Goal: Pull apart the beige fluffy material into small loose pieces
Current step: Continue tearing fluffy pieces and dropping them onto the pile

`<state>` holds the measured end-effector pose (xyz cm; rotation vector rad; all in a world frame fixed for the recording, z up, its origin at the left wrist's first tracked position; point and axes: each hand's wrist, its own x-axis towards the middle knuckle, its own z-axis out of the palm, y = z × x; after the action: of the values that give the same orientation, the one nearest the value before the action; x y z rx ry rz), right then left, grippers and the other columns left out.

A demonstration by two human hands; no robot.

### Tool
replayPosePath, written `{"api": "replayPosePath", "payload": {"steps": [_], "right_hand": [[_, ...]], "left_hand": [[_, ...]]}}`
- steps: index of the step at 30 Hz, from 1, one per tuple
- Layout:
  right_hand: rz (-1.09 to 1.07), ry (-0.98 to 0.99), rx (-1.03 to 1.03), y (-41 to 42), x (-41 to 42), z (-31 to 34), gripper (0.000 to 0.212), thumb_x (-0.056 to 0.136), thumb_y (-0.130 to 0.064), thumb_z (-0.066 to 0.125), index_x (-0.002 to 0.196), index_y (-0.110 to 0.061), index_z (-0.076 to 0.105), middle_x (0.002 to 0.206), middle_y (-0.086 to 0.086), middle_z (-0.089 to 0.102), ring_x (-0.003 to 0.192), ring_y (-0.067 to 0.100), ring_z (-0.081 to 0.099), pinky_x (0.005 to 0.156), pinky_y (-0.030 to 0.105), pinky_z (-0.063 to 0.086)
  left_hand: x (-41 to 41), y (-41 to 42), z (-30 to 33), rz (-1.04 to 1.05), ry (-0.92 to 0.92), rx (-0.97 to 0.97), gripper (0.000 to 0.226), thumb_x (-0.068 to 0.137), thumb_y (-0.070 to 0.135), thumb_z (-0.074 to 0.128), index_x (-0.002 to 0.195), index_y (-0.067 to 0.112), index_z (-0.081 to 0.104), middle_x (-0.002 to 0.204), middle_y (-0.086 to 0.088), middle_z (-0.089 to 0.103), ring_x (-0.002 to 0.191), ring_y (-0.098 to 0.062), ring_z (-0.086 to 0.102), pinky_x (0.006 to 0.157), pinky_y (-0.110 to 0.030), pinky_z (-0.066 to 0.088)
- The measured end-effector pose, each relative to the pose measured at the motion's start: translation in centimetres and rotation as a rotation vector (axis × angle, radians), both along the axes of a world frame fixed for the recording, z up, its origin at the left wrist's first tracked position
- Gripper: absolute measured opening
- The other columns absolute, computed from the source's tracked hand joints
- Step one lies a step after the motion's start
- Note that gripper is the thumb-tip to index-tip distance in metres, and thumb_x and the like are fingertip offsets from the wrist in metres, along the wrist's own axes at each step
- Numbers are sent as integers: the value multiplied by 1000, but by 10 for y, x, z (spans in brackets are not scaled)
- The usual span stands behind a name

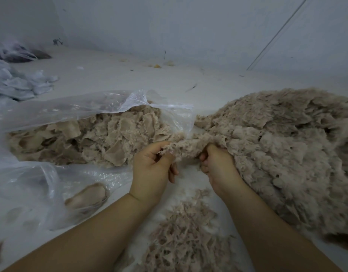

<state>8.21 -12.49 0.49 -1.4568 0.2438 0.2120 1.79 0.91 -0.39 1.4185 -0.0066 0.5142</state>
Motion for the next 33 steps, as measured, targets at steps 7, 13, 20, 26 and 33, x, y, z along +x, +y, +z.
{"api": "replayPosePath", "payload": {"steps": [7,13,20,26,33], "right_hand": [[265,-214,-8,-6,-11,2,39,98,-43,51,77,-19,73,72,5,71,67,17,67,60,28,54],[276,-263,-92,-2,-12,1,26,96,-17,58,93,9,58,91,39,61,73,33,57,71,49,48],[271,-288,-32,-1,-13,2,37,97,-23,60,85,12,54,81,35,56,75,33,52,73,50,46],[300,-312,-91,-2,-11,-1,20,91,-15,66,80,1,62,74,25,61,67,27,57,67,41,49],[167,-217,-207,-3,-3,-8,13,89,-20,63,86,-7,62,78,26,59,66,22,52,65,37,43]], "left_hand": [[4,-12,1,-180,98,10,8,98,0,51,99,6,56,70,-17,64,53,-27,60,44,-33,50],[12,-14,1,-170,129,73,11,91,10,66,96,1,62,65,-18,62,48,-24,57,43,-32,49],[14,-9,0,-82,126,-2,15,93,5,61,80,-3,62,71,-29,59,58,-29,56,53,-39,49],[12,-2,4,-109,59,-70,25,94,2,55,71,9,61,59,-5,56,51,-15,50,50,-25,44],[7,0,15,-118,12,-109,24,98,3,49,76,9,56,47,7,51,42,-5,45,47,-17,42]]}}
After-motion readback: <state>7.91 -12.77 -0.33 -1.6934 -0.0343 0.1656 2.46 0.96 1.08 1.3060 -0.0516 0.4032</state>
